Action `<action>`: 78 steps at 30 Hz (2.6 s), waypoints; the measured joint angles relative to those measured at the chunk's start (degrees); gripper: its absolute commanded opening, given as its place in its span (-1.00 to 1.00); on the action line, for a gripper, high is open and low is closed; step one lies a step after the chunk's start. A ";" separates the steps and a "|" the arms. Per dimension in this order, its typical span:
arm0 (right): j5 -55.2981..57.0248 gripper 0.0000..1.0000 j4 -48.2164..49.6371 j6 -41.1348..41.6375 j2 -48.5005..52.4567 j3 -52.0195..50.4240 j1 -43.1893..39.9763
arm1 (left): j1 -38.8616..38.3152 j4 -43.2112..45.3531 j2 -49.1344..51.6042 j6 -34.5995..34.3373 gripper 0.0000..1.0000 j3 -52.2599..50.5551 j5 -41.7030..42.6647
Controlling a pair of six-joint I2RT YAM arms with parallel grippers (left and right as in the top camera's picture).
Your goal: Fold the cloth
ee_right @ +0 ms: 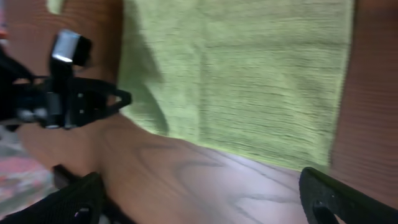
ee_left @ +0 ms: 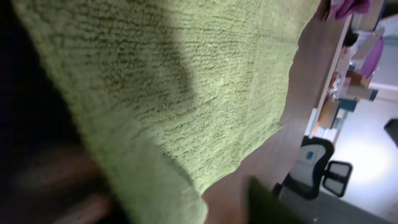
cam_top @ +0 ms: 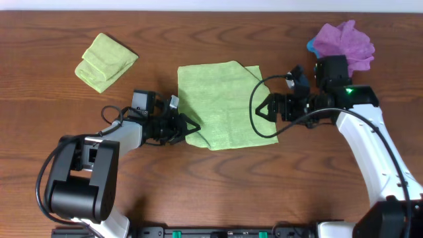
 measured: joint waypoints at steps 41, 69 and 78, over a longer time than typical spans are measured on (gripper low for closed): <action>4.76 0.77 35.60 15.50 0.76 -30.40 0.61 | 5.84 0.04 -0.04 -0.07 -0.89 -0.02 11.63; 5.70 -0.98 38.88 18.08 -10.47 -28.72 2.69 | 6.49 4.68 -1.55 -4.37 -0.89 3.69 16.00; 7.89 -0.97 23.74 16.02 -17.66 -28.59 2.71 | 9.03 -0.02 -2.43 -2.71 -0.89 3.89 22.47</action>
